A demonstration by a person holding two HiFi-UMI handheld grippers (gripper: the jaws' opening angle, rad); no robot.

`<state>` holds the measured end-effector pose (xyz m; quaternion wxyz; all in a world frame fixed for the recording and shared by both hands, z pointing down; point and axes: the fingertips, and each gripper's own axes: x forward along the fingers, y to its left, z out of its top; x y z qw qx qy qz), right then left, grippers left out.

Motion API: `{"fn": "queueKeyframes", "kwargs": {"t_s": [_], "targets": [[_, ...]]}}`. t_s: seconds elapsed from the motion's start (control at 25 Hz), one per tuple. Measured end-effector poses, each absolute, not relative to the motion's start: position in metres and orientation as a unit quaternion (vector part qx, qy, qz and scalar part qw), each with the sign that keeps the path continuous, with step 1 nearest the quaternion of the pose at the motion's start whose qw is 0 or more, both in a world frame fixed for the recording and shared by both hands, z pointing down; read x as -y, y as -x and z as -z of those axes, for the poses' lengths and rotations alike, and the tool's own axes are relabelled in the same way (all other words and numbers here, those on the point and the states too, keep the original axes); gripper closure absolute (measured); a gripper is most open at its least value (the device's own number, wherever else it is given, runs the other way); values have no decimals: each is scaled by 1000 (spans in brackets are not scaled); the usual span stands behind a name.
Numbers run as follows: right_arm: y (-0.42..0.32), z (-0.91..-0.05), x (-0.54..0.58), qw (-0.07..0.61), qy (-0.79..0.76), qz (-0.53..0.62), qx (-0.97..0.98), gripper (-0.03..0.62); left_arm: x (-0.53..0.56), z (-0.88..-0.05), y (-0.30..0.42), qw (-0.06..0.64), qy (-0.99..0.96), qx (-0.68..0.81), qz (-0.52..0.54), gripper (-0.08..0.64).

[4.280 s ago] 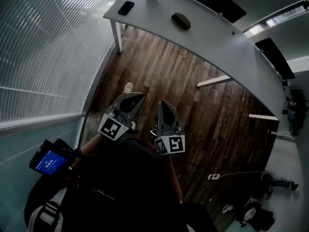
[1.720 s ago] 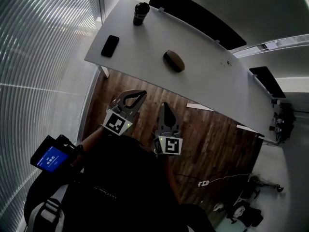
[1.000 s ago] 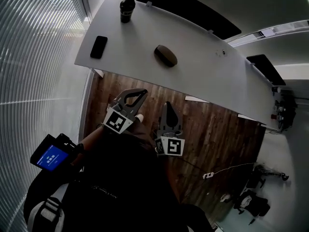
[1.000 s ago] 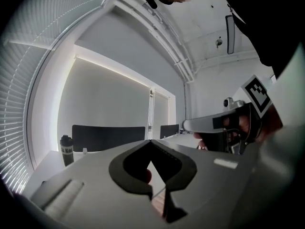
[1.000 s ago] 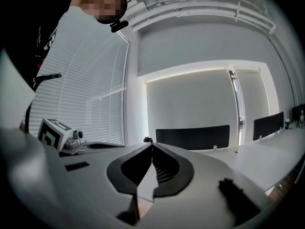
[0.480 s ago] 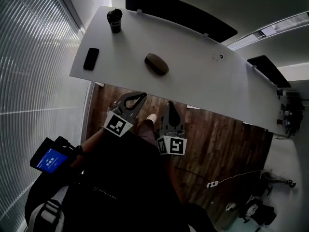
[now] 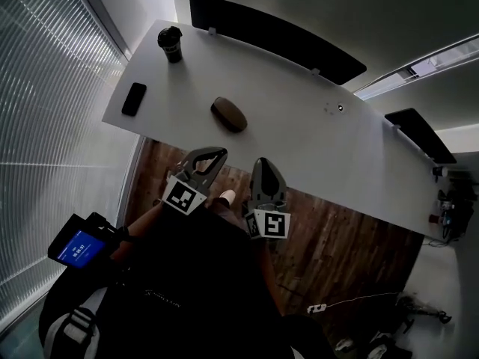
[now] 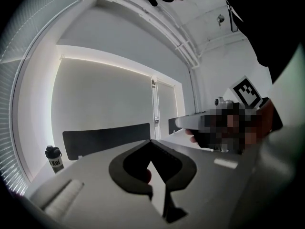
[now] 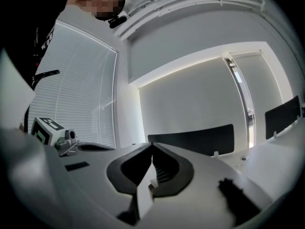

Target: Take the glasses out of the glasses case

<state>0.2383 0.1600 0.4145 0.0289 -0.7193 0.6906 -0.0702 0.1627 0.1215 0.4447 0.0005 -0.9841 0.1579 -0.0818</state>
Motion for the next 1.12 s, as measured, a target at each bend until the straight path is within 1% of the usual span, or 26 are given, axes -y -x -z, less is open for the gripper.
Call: {"fn": "queueKeyframes", "kwargs": {"t_s": [0.28,0.52,0.64,0.8,0.92,1.12], "targets": [[-285,-423,-153,34,697,90,-711,584,-125,-448,-196,-1,979,-182,94,555],[-314,-426,-141,37,702,95,-704,584,-102,-452,-220,-8,976,-194,102,555],[-327,-430,-129,35,708,101,-698,584,-91,-446,-237,8,980,-170,99,555],[-324,-443,-105,10,713,107,-693,584,-60,-452,-241,12,984,-156,88,555],[-316,-447,-80,-23,709,101,-698,584,-26,-450,-235,17,983,-161,83,555],[-305,-460,-35,-65,705,92,-700,584,17,-452,-214,1,989,-141,45,555]]}}
